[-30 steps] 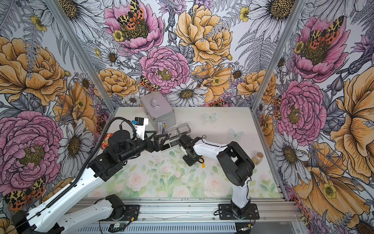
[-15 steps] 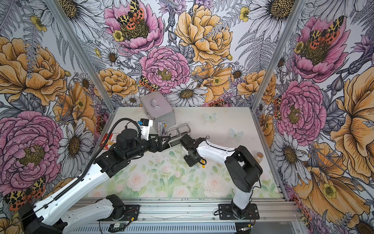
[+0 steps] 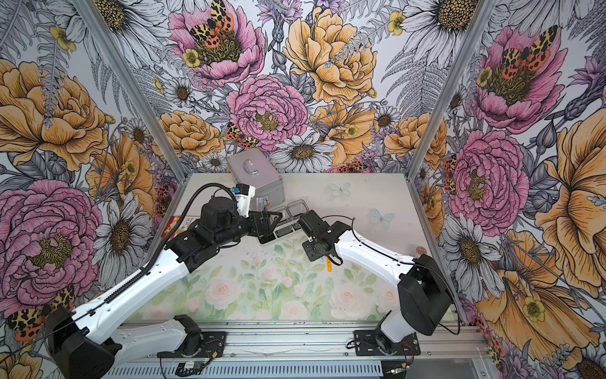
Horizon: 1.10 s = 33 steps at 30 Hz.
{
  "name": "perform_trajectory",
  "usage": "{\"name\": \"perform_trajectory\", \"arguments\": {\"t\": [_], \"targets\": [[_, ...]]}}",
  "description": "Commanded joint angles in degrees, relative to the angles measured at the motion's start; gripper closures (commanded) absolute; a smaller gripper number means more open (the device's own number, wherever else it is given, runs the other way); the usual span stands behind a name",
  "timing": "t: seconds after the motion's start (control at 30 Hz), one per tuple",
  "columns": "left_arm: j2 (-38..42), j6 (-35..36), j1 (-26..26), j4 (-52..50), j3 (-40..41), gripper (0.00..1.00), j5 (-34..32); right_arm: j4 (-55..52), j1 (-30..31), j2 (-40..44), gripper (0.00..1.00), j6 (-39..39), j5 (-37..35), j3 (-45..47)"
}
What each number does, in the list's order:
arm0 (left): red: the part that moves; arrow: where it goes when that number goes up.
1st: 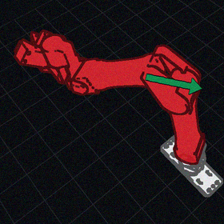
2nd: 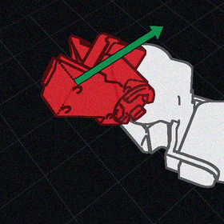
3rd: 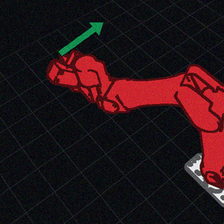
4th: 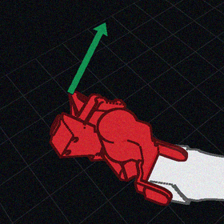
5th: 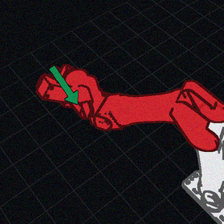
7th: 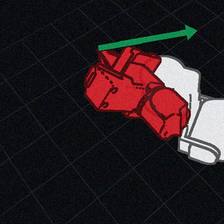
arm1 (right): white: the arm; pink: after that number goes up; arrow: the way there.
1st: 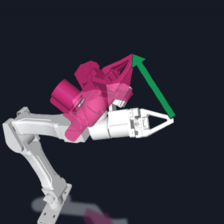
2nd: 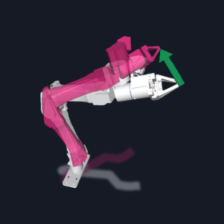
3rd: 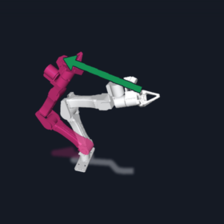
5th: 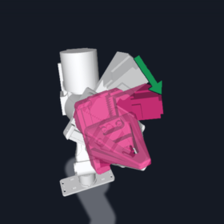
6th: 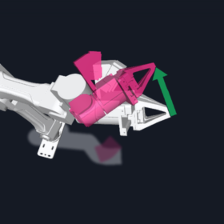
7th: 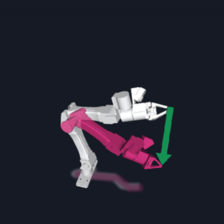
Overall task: Place the toothbrush into the toothbrush holder
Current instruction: Pick up the toothbrush from the center of the board.
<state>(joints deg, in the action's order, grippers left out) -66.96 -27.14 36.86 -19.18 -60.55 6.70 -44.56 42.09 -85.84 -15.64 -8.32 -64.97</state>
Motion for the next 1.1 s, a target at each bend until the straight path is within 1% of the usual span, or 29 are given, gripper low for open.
{"name": "perform_trajectory", "arguments": {"t": [0.0, 0.1, 0.27, 0.47, 0.8, 0.93, 1.07], "targets": [[-2.5, -0.4, -0.4, 0.5, -3.2, 0.04, 3.6, 0.2, 0.2, 3.4, 1.00, -1.4, -1.6, 0.1], [-5.0, -0.5, -0.1, 0.5, -5.0, 0.04, 5.1, 0.1, 0.1, 5.3, 1.00, -1.9, -1.2, 0.0], [-6.8, -0.5, 0.4, 1.0, -7.2, 0.04, 6.1, 0.1, 0.1, 7.6, 1.00, -2.6, -0.6, 0.1], [-10.6, -2.7, 0.8, 3.6, -9.0, 0.05, 11.5, 0.1, 0.2, 10.1, 1.00, -2.5, -0.9, -0.6], [-17.5, -2.6, 3.3, 5.2, -12.8, 0.07, 12.4, 0.0, 0.3, 13.4, 1.00, -2.9, -0.4, -1.3], [-20.3, -3.3, 3.6, 6.8, -13.7, 0.10, 13.1, 0.1, 0.3, 14.0, 1.00, -3.1, 0.0, -1.2], [-21.3, -4.7, 3.2, 9.4, -13.3, 0.12, 13.5, 0.1, 0.3, 14.1, 1.00, -3.2, 0.2, -1.2]]}}
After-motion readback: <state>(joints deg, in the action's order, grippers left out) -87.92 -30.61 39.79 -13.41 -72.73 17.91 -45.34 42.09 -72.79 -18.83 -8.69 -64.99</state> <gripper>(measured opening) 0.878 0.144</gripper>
